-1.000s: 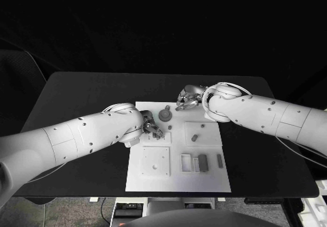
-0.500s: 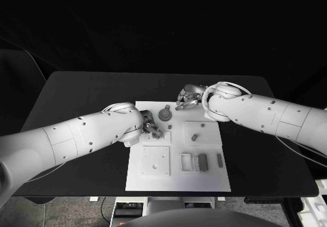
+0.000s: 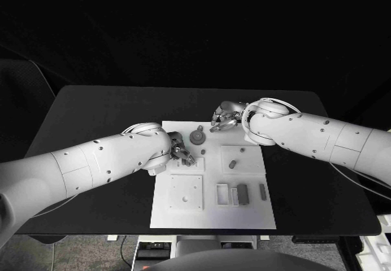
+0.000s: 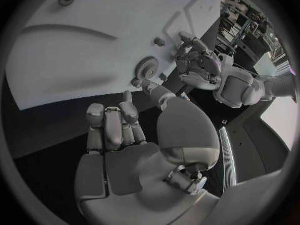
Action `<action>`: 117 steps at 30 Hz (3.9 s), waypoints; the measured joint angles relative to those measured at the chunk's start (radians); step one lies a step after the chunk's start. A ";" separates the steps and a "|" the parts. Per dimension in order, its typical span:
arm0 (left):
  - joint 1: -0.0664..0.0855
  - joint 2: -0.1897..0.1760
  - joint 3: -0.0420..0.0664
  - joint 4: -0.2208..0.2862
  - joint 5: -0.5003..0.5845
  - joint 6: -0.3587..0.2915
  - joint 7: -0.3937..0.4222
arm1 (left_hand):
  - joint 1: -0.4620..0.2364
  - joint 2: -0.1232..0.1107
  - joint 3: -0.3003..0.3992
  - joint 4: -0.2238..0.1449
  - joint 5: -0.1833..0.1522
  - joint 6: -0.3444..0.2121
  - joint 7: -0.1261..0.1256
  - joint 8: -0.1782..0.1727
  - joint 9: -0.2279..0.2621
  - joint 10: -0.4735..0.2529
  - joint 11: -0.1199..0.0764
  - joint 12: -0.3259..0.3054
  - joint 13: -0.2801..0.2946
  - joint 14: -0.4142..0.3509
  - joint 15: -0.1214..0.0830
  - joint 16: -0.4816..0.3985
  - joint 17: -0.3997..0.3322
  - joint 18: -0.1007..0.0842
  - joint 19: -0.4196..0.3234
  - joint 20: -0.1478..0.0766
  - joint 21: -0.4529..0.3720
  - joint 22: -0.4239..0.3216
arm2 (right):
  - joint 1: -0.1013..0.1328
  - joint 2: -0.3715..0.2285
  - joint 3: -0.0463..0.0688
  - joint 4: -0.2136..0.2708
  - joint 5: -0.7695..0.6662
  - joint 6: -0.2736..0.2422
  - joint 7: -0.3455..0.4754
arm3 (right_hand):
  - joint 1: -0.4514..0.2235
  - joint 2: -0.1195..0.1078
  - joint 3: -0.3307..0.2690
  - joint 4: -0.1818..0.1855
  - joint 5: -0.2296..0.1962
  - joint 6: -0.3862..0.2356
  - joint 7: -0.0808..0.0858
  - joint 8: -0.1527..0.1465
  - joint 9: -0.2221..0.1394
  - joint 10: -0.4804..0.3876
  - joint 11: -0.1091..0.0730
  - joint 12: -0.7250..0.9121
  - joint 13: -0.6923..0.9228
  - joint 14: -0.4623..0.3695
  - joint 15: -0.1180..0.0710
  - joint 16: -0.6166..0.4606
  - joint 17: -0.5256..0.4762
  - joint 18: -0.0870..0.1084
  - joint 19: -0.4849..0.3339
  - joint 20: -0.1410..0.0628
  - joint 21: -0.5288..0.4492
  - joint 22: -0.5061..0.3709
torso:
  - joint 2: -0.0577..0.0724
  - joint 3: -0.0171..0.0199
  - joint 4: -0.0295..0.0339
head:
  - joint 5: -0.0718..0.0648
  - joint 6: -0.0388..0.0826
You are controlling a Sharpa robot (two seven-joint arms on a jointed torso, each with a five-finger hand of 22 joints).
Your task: Assemble the parts on the task board
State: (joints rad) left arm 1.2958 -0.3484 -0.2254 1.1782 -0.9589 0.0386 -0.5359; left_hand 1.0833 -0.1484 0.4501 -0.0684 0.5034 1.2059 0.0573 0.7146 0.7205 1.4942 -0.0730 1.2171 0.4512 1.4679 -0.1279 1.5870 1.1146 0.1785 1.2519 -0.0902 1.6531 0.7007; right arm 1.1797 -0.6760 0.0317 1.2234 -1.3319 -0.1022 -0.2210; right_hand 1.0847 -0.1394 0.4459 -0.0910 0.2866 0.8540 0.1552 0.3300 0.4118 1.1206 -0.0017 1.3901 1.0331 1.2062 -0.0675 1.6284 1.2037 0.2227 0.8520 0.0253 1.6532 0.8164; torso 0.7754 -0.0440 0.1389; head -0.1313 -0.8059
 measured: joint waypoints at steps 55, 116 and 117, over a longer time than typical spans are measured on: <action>0.001 0.005 -0.001 -0.007 0.002 0.009 -0.007 | -0.097 0.017 -0.083 -0.023 -0.285 0.000 0.000 -0.016 0.005 0.000 0.000 0.000 -0.007 -0.005 -0.002 0.004 -0.001 0.008 -0.001 0.001 0.000 0.001 | 0.000 0.000 0.000 0.002 0.000 0.001 -0.001 | 0.000 0.000 0.000 0.000 0.000 0.000 0.000 0.000 0.000 -0.002 0.002 0.000 -0.001 0.002 0.002 0.000 0.000 0.000 0.000 0.000 0.000 0.000 | 0.000 0.0004 -0.0002 | -0.005 -0.002; 0.000 -0.003 -0.002 0.004 0.008 0.012 0.004 | -0.052 0.014 -0.062 -0.044 -0.260 -0.007 0.007 -0.064 -0.019 0.000 0.000 0.004 -0.007 -0.005 -0.002 0.000 -0.001 0.008 -0.003 -0.004 0.000 0.001 | 0.000 -0.001 0.000 0.001 -0.001 0.002 -0.002 | 0.000 0.000 0.003 -0.003 0.000 0.000 0.000 0.000 0.000 0.000 0.000 0.000 -0.001 0.000 0.000 0.000 0.000 0.000 0.000 0.000 0.000 -0.001 | 0.000 0.0001 0.0000 | -0.004 -0.004; 0.000 -0.003 -0.002 0.005 0.008 0.012 0.004 | -0.052 0.014 -0.062 -0.044 -0.260 -0.007 0.007 -0.064 -0.019 0.000 0.000 0.004 -0.007 -0.005 -0.002 0.000 -0.001 0.008 -0.003 -0.004 0.000 0.001 | 0.000 -0.001 0.000 0.001 -0.001 0.002 -0.002 | 0.000 0.000 0.003 -0.003 0.000 0.000 0.000 0.000 0.000 0.000 0.000 0.000 -0.001 -0.001 -0.001 0.000 0.000 0.000 0.000 0.000 0.000 -0.001 | 0.000 0.0001 0.0000 | -0.004 -0.004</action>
State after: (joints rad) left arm 1.2957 -0.3517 -0.2273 1.1827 -0.9513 0.0509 -0.5319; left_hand 1.0316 -0.1344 0.3886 -0.1120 0.2431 1.1985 0.0640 0.6504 0.7017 1.4942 -0.0730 1.2206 0.4446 1.4628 -0.1299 1.5871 1.1132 0.1863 1.2487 -0.0945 1.6531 0.7016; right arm 1.1796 -0.6773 0.0317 1.2247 -1.3325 -0.1002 -0.2228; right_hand 1.0847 -0.1394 0.4488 -0.0940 0.2866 0.8539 0.1553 0.3300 0.4113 1.1203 -0.0014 1.3901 1.0319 1.2056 -0.0680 1.6284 1.2038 0.2226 0.8520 0.0253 1.6531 0.8158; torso 0.7753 -0.0439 0.1389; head -0.1354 -0.8098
